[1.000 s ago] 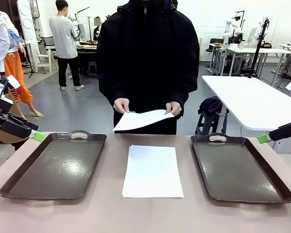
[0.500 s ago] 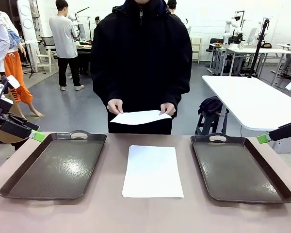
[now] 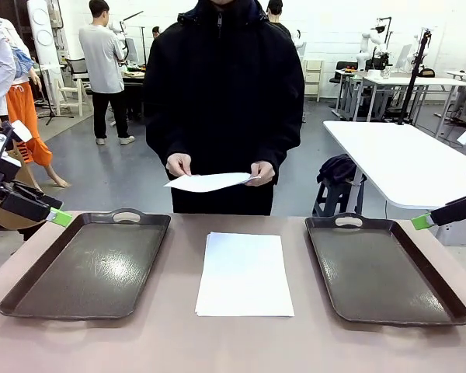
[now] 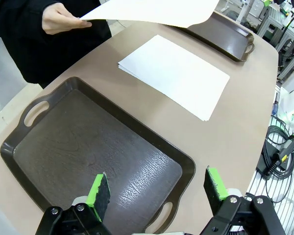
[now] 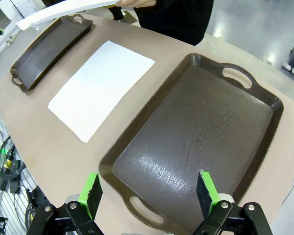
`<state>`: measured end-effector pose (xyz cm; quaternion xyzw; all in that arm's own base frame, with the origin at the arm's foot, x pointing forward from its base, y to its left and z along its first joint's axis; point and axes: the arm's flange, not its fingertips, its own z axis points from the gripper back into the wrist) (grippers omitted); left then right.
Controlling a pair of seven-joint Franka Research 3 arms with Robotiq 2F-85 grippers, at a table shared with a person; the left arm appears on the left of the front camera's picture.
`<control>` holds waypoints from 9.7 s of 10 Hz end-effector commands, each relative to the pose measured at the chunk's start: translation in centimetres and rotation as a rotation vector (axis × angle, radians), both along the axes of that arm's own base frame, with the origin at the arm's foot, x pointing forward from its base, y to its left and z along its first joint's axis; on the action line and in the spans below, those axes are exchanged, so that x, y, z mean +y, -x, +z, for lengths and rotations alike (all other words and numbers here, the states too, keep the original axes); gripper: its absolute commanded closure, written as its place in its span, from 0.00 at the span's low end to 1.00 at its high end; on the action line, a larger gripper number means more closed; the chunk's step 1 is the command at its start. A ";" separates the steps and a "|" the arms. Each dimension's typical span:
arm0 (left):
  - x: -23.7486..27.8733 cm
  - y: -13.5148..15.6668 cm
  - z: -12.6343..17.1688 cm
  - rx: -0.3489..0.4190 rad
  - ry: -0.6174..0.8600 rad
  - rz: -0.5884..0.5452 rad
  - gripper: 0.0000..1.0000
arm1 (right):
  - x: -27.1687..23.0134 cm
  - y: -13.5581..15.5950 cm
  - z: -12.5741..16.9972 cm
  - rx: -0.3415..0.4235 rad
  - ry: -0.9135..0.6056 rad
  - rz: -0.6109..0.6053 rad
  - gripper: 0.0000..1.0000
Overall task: Sort the A4 documents.
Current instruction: Receive the A4 Paper, then place the A4 Paper in the designated Handle tray.
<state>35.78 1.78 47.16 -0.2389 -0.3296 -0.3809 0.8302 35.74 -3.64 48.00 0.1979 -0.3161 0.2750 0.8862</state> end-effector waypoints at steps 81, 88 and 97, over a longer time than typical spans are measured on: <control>-24.7 -24.3 -8.3 1.054 0.672 0.096 1.00 | 0.0 -0.1 -0.1 0.002 -0.010 0.007 0.00; -24.9 -24.2 -8.8 1.051 0.666 0.102 1.00 | 0.0 -0.1 -0.1 0.002 -0.010 0.007 0.00; -21.8 -24.7 -5.6 1.038 0.433 -0.048 0.99 | 0.0 -0.1 -0.1 0.002 -0.010 0.007 0.00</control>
